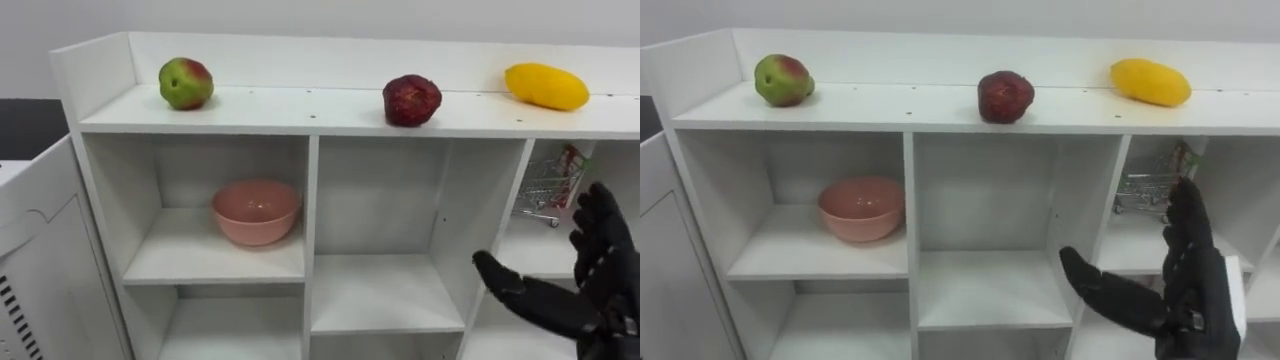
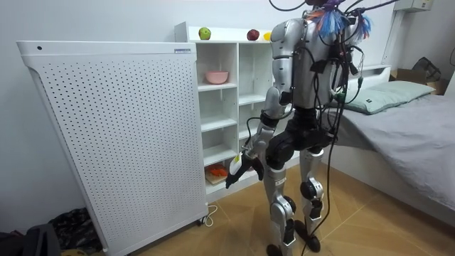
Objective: Arrange fruit in the closet
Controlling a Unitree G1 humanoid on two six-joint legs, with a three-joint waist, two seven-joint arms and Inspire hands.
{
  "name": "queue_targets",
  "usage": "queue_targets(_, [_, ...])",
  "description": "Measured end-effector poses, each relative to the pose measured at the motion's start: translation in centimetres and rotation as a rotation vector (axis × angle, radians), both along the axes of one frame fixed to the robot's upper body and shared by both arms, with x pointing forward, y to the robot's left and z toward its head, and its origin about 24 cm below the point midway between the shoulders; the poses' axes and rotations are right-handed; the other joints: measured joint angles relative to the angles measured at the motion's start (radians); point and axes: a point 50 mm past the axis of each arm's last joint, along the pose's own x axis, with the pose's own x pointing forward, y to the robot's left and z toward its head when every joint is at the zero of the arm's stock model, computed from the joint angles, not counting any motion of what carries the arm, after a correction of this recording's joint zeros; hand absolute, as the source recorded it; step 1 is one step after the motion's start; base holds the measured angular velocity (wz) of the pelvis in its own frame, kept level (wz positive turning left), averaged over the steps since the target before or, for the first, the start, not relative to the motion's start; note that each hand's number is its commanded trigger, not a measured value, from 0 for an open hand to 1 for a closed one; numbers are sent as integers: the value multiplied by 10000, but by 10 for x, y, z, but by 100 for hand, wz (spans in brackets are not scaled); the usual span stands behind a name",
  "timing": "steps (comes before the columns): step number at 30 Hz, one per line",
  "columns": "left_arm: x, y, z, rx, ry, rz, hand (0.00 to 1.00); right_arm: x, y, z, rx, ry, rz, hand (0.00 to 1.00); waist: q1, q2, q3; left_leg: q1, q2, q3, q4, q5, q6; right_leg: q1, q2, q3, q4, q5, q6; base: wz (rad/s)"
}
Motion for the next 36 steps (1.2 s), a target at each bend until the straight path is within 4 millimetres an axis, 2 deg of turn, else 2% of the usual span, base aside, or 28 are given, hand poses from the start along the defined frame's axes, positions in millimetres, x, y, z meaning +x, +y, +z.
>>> queue_targets(7, [-3, 0, -1, -176, 244, 0, 0, 12, 0, 24, -149, -855, -106, 0, 172, -251, 38, -6, 10, -15, 17, 2, 0, 24, 0, -93, -7, 0, 0, 0])
queue_targets(9, [-2, 0, 0, -215, 201, -25, 0, 16, -2, 30, -62, -1095, -279, 0, 251, -329, 97, -14, 16, -24, 31, 2, 0, 32, -2, -105, -8, 0, 0, 0])
queue_targets(11, [-1, 1, 0, -212, 182, 16, 0, 21, -4, 31, -13, -1082, -358, 0, 299, -389, 121, -10, 7, -84, 38, 2, 0, 67, -9, -159, -14, 0, 0, 8])
queue_targets(14, [0, 2, 1, -349, 260, -15, 0, 28, -3, 36, 91, -1204, -348, 0, 303, -429, 116, -58, -2, -228, 42, 2, 0, 84, -21, -288, -29, 0, 0, 12])
queue_targets(21, [7, 4, 3, -314, 88, -32, 0, 41, -3, 53, 22, -1497, -189, 0, 660, -450, 104, -94, 4, -320, 35, 4, -2, 70, -19, -344, -52, -1, 1, 4])
queue_targets(25, [8, 6, 3, -211, 132, -17, 0, 53, -4, 52, 68, -1191, -193, 0, 781, -477, 104, -87, 3, -323, 37, 5, -2, 71, -33, -398, -52, -1, 1, 0])
queue_targets(29, [11, 7, 4, -171, 135, -23, 0, 67, -5, 52, 179, -780, -201, 0, 823, -502, 118, -136, 10, -401, 70, 11, 8, 73, -70, -667, -52, -1, 1, 5])
queue_targets(36, [9, 10, 4, -194, 390, -3, 0, 70, -9, 56, -71, -693, 58, 0, 851, -586, 110, -178, 2, -526, 135, 13, 4, 80, -77, -886, -43, -1, 1, 5])
